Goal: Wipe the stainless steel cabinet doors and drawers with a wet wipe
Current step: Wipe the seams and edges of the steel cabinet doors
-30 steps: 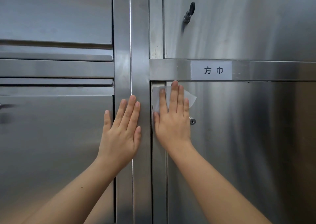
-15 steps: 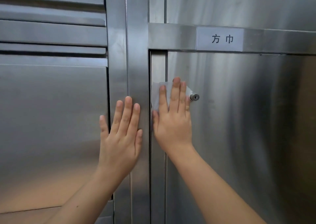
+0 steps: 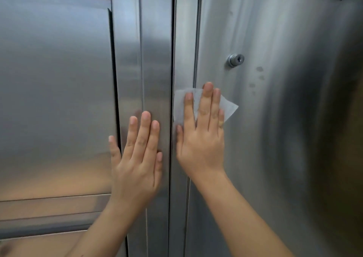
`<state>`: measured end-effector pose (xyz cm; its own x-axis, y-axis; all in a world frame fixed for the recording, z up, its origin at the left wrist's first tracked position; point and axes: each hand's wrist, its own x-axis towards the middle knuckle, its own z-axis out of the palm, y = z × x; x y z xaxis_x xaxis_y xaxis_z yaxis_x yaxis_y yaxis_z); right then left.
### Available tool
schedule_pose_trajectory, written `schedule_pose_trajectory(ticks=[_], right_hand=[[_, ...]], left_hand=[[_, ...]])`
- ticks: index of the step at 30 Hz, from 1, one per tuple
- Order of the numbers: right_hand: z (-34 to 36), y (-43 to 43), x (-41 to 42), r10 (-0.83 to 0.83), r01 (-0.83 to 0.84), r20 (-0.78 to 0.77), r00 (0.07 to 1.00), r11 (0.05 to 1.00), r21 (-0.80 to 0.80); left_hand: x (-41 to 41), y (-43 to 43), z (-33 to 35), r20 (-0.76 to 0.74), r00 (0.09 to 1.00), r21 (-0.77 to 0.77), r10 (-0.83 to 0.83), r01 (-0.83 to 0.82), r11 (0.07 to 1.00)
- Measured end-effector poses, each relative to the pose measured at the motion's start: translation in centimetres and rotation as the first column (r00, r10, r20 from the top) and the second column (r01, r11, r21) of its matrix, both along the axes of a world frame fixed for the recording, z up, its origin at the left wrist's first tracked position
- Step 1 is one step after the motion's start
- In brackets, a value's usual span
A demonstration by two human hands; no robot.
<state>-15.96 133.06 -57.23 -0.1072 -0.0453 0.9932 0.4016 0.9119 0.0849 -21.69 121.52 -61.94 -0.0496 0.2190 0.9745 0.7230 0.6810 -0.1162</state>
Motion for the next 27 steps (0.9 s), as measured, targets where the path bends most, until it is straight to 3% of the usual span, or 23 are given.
schedule_pose_trajectory(ticks=[13,27], right_hand=[[-6.9,0.1,0.0,-0.026,0.028,0.054,0.998,0.999,-0.034],[-15.7,0.1,0.3,-0.061,0.065,0.115,0.991,0.997,-0.029]], left_hand=[[0.8,0.5,-7.2,0.106,0.985,0.032,-0.135,0.132,0.991],[1.7,0.6,-13.1,0.170,0.975,0.052,-0.140,0.133,0.990]])
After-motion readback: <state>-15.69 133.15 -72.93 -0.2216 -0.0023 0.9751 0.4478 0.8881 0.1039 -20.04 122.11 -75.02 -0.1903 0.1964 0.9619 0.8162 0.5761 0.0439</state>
